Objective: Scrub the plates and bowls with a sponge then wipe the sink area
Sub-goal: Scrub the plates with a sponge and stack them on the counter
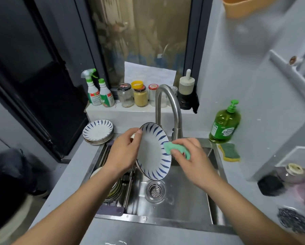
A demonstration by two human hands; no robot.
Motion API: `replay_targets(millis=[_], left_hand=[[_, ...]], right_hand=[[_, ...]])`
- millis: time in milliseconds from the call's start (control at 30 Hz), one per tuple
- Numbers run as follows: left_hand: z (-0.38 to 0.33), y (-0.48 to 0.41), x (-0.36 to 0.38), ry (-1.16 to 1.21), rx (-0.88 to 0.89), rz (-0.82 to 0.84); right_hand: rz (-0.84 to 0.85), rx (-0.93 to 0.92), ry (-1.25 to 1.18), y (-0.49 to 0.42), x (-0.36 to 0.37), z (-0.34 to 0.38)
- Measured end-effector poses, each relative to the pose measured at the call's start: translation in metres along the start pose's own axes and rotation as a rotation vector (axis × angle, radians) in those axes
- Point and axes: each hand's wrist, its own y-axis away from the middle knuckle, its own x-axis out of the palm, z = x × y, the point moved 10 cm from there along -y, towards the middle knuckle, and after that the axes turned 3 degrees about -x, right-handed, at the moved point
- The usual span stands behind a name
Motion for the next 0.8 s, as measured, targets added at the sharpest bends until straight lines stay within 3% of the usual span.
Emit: replay_targets(millis=[100, 167, 267, 333, 500, 667, 800], left_hand=[[0.006, 0.006, 0.003, 0.197, -0.068, 0.030], [0.011, 0.010, 0.000, 0.323, -0.107, 0.000], [0.022, 0.012, -0.010, 0.475, -0.164, -0.059], [0.030, 0.014, -0.019, 0.575, -0.194, -0.095], [0.034, 0.024, -0.003, 0.621, -0.168, -0.018], [0.032, 0.015, -0.026, 0.737, -0.156, -0.068], [0.030, 0.014, -0.055, 0.745, -0.155, -0.092]], right_hand=[[0.016, -0.144, 0.046, -0.013, 0.010, 0.035], [0.129, -0.208, 0.218, -0.019, 0.031, 0.048], [0.284, -0.191, 0.582, -0.002, 0.053, 0.048], [0.318, -0.134, 0.647, 0.014, 0.056, 0.050], [0.322, -0.032, 0.441, -0.010, 0.076, 0.073], [0.469, -0.414, 0.316, 0.001, 0.101, 0.142], [0.527, -0.524, 0.304, 0.027, 0.073, 0.141]])
